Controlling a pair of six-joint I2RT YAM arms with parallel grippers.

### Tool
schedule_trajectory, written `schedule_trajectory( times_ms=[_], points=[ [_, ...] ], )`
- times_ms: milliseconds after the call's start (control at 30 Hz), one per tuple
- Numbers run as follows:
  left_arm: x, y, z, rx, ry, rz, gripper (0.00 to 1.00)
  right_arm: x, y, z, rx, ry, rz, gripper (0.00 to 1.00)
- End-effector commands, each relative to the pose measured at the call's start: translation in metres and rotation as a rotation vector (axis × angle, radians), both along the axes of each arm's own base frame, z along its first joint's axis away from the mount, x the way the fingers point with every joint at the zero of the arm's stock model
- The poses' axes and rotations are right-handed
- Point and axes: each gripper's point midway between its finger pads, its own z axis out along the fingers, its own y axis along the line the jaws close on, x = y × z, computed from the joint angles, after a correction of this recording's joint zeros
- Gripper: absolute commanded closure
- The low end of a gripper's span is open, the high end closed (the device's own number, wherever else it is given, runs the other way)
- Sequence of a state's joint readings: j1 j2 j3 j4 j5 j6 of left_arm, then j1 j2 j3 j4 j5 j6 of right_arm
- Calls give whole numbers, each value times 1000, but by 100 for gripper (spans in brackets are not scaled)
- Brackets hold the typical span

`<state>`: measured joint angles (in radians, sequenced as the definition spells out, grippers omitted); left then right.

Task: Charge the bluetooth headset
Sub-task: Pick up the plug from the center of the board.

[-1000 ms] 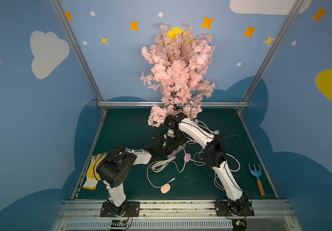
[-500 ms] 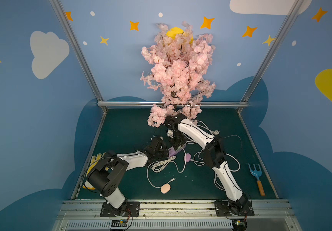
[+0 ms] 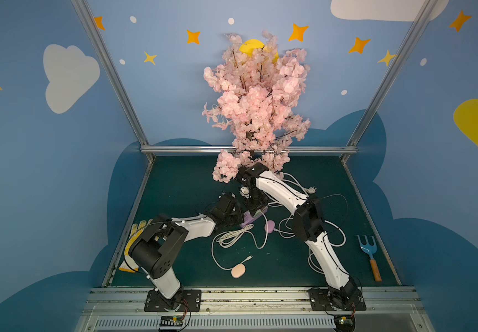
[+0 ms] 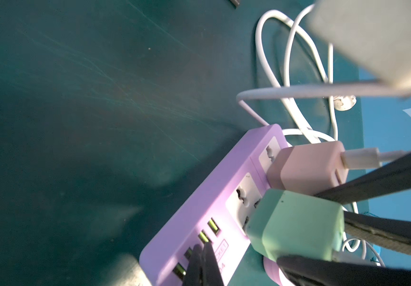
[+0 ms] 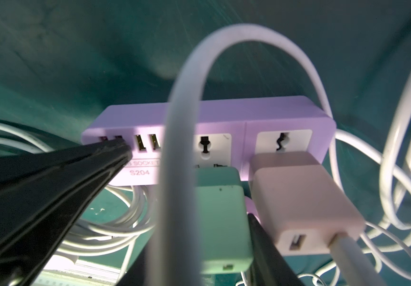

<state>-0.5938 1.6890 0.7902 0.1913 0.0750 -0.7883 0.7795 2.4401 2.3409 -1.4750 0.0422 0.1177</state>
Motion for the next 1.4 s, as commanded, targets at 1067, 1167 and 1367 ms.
schedule_trajectory(
  times_ms=[1067,1167,1367],
  points=[
    [-13,0,-45,49,111,-26,97,39,49,42,354,-287,-70,49],
    [-13,-1,-46,50,113,-30,97,38,48,57,382,-320,-70,49],
    [-13,0,-47,57,115,-32,97,27,60,93,511,-323,-48,54]
  ],
)
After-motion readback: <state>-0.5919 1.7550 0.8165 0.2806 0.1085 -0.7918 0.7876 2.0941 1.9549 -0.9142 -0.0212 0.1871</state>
